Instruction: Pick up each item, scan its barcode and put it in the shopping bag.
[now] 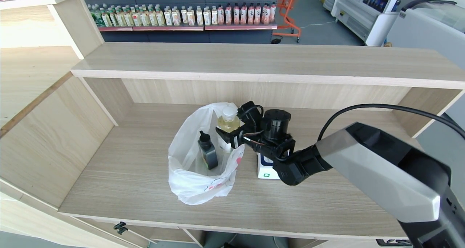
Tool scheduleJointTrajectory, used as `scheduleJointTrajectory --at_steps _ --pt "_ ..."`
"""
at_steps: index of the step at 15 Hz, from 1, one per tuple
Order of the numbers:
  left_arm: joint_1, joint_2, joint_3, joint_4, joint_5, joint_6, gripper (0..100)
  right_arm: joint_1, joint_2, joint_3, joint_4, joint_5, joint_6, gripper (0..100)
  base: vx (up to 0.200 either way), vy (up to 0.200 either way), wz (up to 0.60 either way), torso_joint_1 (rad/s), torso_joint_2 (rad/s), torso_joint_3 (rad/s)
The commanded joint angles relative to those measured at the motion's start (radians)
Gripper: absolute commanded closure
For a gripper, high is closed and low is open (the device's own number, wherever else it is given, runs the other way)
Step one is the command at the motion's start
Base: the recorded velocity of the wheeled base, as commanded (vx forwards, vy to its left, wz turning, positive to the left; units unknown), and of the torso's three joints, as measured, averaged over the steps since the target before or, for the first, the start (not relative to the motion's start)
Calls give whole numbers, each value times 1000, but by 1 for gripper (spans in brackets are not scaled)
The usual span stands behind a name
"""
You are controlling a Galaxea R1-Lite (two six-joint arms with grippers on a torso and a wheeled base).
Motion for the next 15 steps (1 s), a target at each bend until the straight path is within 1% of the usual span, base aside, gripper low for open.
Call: scheduleJointTrajectory --at_steps 1,3,4,5,6,7,8,9,10,11,12,13,14,15 --pt "0 2 0 0 0 0 0 -3 -2 1 0 0 7 0 0 0 0 0 0 0" --pt "0 2 0 0 0 0 0 -2 -59 26 -1 0 67 0 0 0 0 0 0 0" --pt "0 2 0 0 0 0 0 -2 -155 110 -1 0 169 0 0 0 0 0 0 0" --pt "0 2 0 0 0 0 0 -2 -238 188 -1 -1 226 0 0 0 0 0 0 0" --pt "0 2 0 0 0 0 0 -2 -238 188 -1 -1 226 0 0 0 0 0 0 0" --pt "0 2 0 0 0 0 0 -16 -392 359 -1 -4 277 0 0 0 0 0 0 0" --pt "0 2 0 0 0 0 0 -34 -554 549 3 2 289 0 0 0 0 0 0 0" --pt "0 2 0 0 0 0 0 -39 -658 673 3 3 294 0 0 0 0 0 0 0" --pt "0 0 0 0 0 0 0 -51 -754 774 5 3 294 0 0 0 0 0 0 0" --pt "0 2 0 0 0 0 0 -59 -810 828 5 3 295 0 0 0 0 0 0 0" --pt "0 2 0 0 0 0 0 -74 -961 965 25 -9 301 0 0 0 0 0 0 0" --pt "0 2 0 0 0 0 0 -123 -1059 1063 60 -14 281 0 0 0 0 0 0 0" --pt "0 0 0 0 0 0 0 -184 -1154 1150 109 -30 220 0 0 0 0 0 0 0" --pt "0 0 0 0 0 0 0 -223 -1209 1209 137 -49 174 0 0 0 0 0 0 0"
